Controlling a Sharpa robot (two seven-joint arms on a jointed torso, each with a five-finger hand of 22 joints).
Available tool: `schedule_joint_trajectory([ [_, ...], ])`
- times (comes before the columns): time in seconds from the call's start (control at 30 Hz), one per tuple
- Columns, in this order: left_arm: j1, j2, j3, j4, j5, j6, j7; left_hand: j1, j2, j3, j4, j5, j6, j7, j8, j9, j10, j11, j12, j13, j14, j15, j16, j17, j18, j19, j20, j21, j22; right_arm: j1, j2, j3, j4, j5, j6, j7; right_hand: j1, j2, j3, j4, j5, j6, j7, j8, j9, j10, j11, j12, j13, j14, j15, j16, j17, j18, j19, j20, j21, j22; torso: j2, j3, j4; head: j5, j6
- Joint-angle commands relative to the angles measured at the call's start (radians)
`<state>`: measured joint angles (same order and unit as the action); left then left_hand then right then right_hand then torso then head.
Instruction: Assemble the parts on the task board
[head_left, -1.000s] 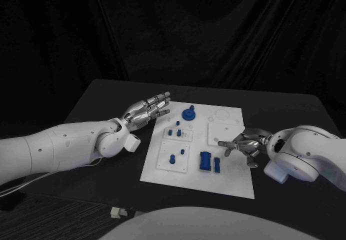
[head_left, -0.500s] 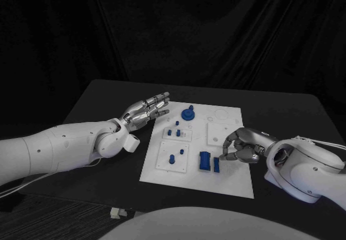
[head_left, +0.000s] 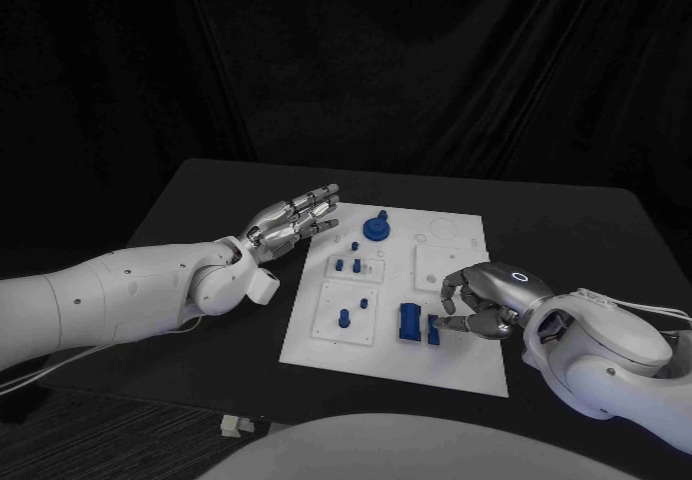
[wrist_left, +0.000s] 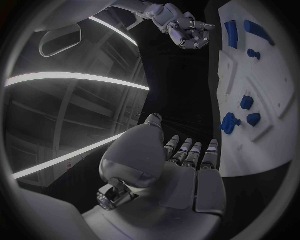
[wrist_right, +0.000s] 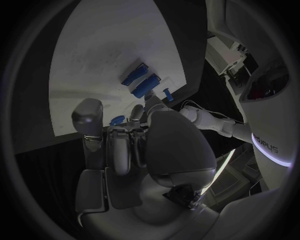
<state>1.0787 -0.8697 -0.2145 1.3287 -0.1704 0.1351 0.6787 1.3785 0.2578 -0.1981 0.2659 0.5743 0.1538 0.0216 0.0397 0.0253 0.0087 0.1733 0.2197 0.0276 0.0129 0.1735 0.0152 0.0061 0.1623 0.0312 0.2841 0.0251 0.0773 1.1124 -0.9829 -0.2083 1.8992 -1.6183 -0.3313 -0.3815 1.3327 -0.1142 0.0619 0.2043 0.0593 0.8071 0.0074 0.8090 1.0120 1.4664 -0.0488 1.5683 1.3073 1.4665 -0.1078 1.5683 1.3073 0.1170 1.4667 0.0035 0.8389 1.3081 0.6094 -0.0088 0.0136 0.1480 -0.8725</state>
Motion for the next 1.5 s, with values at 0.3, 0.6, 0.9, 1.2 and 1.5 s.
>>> schedule_joint_trajectory([
  [0.3,-0.001,0.0,0.001,0.003,0.005,0.012,0.082,0.013,0.001,0.005,0.001,0.005,-0.001,0.008,0.004,0.001,0.002,0.006,0.003,0.002,0.0,0.009,0.005,0.002,0.012,0.001,0.005,0.005,0.001,-0.026,0.019,0.0,-0.01,-0.059,0.05,-0.072,0.009,-0.052,-0.022,0.086,-0.01,-0.019,-0.005,0.05,0.055,0.104,-0.015,0.003,0.263,0.104,-0.013,0.002,0.263,-0.006,0.017,-0.012,-0.02,0.114,0.0,-0.0002,0.0005,0.0,0.0],
  [0.6,-0.001,-0.002,0.001,0.004,0.005,0.012,0.083,0.013,0.001,0.005,0.001,0.005,-0.001,0.008,0.004,0.001,0.002,0.006,0.003,0.002,0.0,0.009,0.005,0.002,0.012,0.001,0.005,0.005,0.001,-0.037,0.034,0.0,-0.023,-0.061,0.067,-0.089,0.01,-0.054,-0.027,0.088,-0.009,-0.021,-0.006,0.058,0.063,0.104,-0.016,0.003,0.263,0.104,-0.014,0.002,0.262,-0.005,0.016,-0.013,-0.025,0.114,-0.001,-0.0001,0.0008,0.0,0.0],
  [0.9,-0.001,0.0,0.001,0.004,0.005,0.013,0.083,0.015,0.002,0.007,0.001,0.006,-0.001,0.01,0.004,0.001,0.002,0.006,0.003,0.001,0.0,0.009,0.005,0.002,0.012,0.001,0.005,0.005,0.001,-0.039,0.041,0.0,-0.031,-0.061,0.084,-0.098,0.015,-0.054,-0.028,0.087,-0.009,-0.023,-0.007,0.061,0.067,0.104,-0.016,0.003,0.263,0.104,-0.014,0.002,0.262,-0.005,0.015,-0.013,-0.028,0.113,-0.001,-0.0002,0.0009,0.0,0.0],
  [1.2,-0.002,0.0,0.001,0.004,0.005,0.014,0.083,0.015,0.002,0.007,0.001,0.006,-0.001,0.01,0.004,0.001,0.002,0.006,0.003,0.001,0.0,0.009,0.005,0.002,0.012,0.001,0.005,0.005,0.001,-0.04,0.046,0.0,-0.039,-0.061,0.076,-0.108,0.03,-0.042,-0.023,0.085,-0.01,-0.026,-0.007,0.068,0.077,0.104,-0.016,0.003,0.263,0.104,-0.014,0.002,0.263,-0.005,0.015,-0.013,-0.029,0.113,-0.001,-0.0004,0.0006,0.002,0.0],
  [1.5,-0.002,0.001,0.001,0.004,0.005,0.014,0.083,0.015,0.002,0.008,0.0,0.006,-0.001,0.01,0.004,0.001,0.002,0.007,0.003,0.002,0.0,0.01,0.005,0.002,0.012,0.001,0.005,0.005,0.001,-0.04,0.054,0.0,-0.048,-0.061,0.063,-0.111,0.04,-0.033,-0.019,0.083,-0.01,-0.03,-0.007,0.072,0.083,0.104,-0.015,0.003,0.263,0.104,-0.014,0.002,0.263,-0.004,0.014,-0.013,-0.034,0.112,-0.001,-0.0001,0.0005,0.003,0.0],
])
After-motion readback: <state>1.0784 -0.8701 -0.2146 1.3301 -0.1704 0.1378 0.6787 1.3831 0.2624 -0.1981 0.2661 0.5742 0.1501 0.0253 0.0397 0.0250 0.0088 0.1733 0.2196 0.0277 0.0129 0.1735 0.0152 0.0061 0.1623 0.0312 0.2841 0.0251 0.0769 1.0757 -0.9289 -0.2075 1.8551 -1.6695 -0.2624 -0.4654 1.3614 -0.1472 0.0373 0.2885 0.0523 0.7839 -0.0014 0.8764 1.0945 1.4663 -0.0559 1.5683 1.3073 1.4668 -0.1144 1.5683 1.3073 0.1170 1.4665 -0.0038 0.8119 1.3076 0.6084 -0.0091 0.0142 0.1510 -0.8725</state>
